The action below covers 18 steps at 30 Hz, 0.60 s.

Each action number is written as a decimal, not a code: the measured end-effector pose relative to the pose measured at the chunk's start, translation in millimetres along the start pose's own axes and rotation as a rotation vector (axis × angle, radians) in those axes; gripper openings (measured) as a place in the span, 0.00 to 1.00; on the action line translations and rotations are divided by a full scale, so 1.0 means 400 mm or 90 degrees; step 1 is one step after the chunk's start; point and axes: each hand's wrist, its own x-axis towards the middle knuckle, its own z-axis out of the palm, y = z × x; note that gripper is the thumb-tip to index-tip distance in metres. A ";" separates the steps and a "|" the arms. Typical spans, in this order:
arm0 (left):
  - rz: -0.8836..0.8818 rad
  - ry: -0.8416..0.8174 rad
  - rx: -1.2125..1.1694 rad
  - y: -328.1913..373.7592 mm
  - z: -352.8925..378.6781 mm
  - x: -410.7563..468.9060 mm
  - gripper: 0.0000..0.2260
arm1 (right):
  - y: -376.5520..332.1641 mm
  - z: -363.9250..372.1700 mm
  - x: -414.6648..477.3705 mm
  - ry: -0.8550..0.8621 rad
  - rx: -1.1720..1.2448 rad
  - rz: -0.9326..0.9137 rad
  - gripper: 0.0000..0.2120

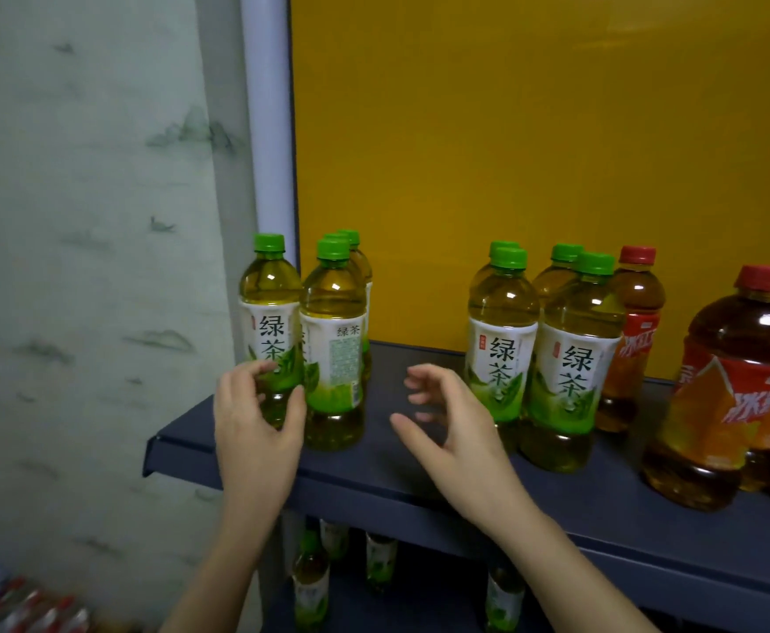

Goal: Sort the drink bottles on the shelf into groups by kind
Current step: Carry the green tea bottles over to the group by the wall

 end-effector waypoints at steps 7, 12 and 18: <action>-0.064 -0.156 -0.023 -0.118 -0.003 0.119 0.32 | -0.065 0.183 0.093 0.058 -0.079 0.110 0.39; -0.092 -0.250 -0.110 -0.153 0.013 0.173 0.28 | -0.070 0.248 0.135 0.160 -0.159 0.176 0.44; -0.100 -0.288 -0.230 -0.172 0.010 0.187 0.26 | -0.044 0.217 0.130 0.165 -0.026 0.186 0.38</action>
